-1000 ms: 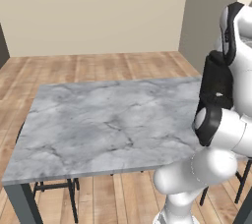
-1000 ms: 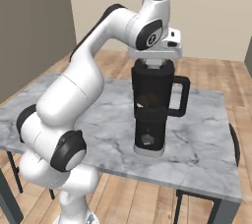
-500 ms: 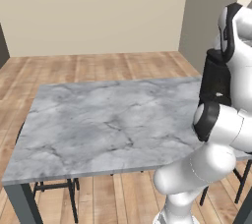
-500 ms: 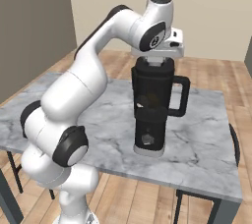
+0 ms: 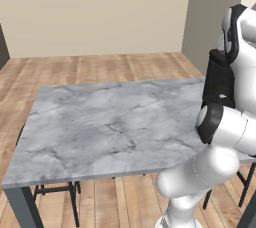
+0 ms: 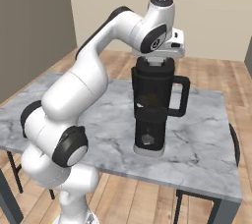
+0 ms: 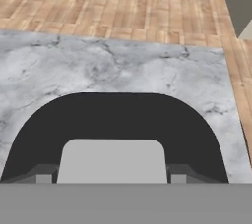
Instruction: Grab the lemon and garlic from the fridge, place them in the blender, close the lid, and turn on the blender to create a marinade.
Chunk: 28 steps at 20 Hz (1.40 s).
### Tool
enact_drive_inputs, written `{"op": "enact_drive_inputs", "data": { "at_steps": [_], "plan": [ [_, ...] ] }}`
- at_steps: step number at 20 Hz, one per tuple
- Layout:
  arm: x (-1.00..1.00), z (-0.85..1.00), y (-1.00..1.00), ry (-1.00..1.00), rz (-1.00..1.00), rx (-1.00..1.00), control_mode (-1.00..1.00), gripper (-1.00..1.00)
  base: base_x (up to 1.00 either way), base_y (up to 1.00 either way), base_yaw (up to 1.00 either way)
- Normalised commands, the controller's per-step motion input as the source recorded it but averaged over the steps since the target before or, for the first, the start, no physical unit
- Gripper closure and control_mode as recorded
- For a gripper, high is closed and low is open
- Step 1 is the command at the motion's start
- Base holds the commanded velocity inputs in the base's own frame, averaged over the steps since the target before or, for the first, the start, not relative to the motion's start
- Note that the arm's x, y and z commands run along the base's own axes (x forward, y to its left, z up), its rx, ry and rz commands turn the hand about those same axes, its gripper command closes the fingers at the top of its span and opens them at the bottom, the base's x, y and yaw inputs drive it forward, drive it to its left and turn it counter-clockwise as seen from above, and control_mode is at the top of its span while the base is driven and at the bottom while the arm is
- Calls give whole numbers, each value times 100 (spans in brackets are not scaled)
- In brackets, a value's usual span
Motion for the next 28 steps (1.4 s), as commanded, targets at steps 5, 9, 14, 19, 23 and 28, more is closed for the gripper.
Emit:
{"op": "enact_drive_inputs", "data": {
  "at_steps": [5,9,14,19,23,28],
  "plan": [
    [-42,-20,0,-4,0,0,-100,100,0,0,0],
    [-52,-14,0,-1,0,0,-100,100,0,0,0],
    [-17,-1,5,4,0,0,-100,100,0,0,0],
    [0,-15,5,17,-1,1,-100,100,0,0,0],
    [-2,-36,0,14,-2,1,-100,100,0,0,0],
    [0,-12,0,17,-2,1,-100,100,0,0,0]
  ]
}}
